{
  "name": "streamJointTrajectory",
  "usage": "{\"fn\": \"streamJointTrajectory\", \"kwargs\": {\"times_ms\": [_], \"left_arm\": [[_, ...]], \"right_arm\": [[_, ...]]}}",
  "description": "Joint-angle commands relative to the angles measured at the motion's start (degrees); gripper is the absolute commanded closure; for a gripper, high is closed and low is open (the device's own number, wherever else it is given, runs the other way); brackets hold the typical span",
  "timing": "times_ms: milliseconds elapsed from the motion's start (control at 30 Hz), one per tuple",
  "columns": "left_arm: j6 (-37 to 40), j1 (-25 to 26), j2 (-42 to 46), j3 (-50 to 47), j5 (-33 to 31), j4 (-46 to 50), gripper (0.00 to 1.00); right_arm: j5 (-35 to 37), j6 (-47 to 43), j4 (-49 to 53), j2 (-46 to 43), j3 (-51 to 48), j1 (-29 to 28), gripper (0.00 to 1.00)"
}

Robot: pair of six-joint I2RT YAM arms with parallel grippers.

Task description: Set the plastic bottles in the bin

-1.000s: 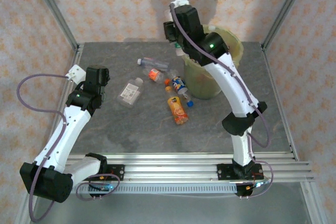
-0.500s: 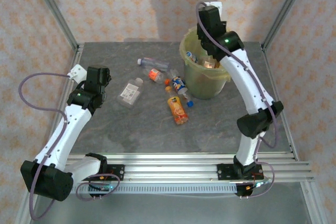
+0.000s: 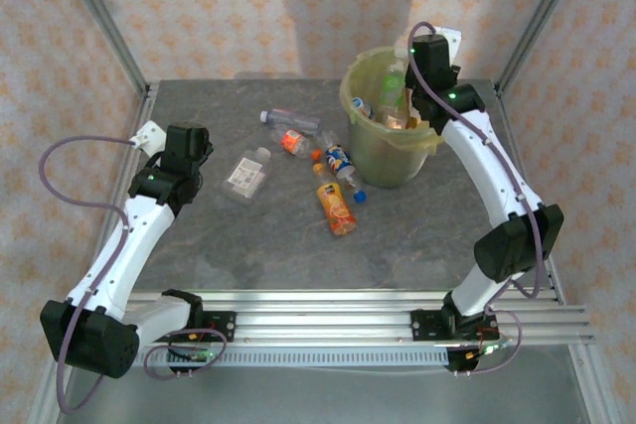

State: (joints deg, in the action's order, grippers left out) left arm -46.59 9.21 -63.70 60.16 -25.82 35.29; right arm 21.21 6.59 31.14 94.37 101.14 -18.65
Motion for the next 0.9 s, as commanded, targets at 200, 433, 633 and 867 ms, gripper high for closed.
{"fn": "streamJointTrajectory", "kwargs": {"times_ms": [200, 433, 633, 867], "left_arm": [[0.34, -0.42, -0.39, 1.26, -0.02, -0.66, 0.00], [0.33, -0.42, -0.86, 1.53, 0.03, -0.92, 0.00], [0.20, -0.43, -1.16, 1.52, 0.13, -0.84, 0.00], [1.81, -0.42, -1.84, 2.71, 1.12, -0.39, 0.00]], "right_arm": [[-3.89, 4.89, -1.98, 5.32, 3.17, 0.06, 0.66], [-0.90, 7.40, 1.83, 7.92, 3.15, 0.04, 0.62], [-0.12, 10.15, 5.72, 8.35, 1.62, 0.11, 0.43], [-0.60, 10.49, 10.88, 6.26, 4.66, 0.06, 0.11]]}}
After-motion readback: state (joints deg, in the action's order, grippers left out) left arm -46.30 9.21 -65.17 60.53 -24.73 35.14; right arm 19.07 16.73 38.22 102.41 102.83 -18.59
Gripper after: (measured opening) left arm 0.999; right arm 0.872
